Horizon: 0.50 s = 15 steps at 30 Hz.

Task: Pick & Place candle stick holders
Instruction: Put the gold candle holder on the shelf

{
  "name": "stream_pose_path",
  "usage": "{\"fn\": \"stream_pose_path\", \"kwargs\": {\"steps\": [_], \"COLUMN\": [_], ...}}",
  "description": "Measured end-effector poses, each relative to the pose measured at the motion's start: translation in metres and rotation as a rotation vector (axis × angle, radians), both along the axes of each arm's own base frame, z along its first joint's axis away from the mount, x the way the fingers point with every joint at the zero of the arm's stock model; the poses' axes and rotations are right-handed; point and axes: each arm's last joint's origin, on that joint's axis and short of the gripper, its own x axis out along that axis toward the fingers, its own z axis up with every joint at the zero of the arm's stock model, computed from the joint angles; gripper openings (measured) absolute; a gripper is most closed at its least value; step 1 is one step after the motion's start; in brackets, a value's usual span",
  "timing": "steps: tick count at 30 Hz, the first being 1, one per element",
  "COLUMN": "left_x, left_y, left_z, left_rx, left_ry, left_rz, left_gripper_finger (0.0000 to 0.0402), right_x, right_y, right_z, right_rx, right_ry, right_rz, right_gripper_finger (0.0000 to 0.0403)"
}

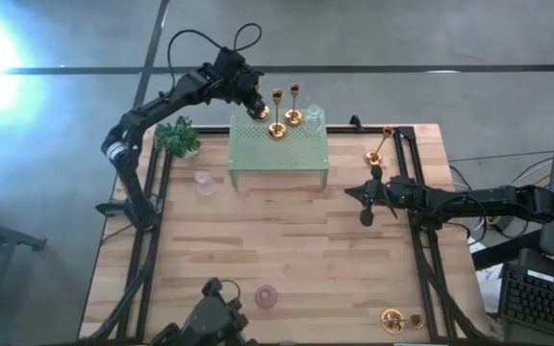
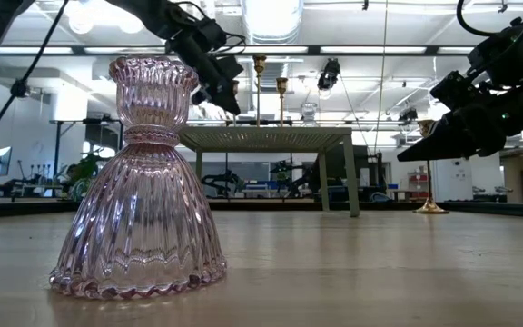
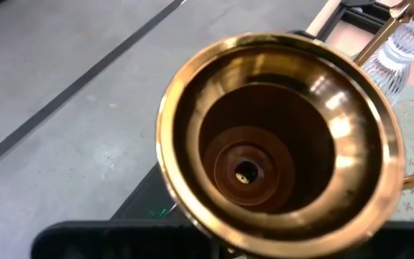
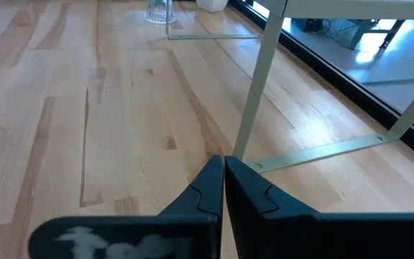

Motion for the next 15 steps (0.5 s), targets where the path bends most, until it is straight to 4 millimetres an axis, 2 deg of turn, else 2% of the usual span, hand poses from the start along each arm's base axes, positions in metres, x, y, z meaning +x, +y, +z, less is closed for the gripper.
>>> {"fn": "stream_pose_path", "kwargs": {"steps": [15], "left_x": [-0.0024], "left_y": [-0.0047], "left_z": [0.0018], "left_rx": [-0.071], "left_ry": [-0.011], "left_rz": [-0.015], "left_gripper_finger": [0.0020], "right_x": [0.0000], "right_y": [0.0000], "right_z": [0.0000], "right_rx": [0.000], "right_ry": [0.000], "right_rz": [0.000], "right_gripper_finger": [0.0008]}}
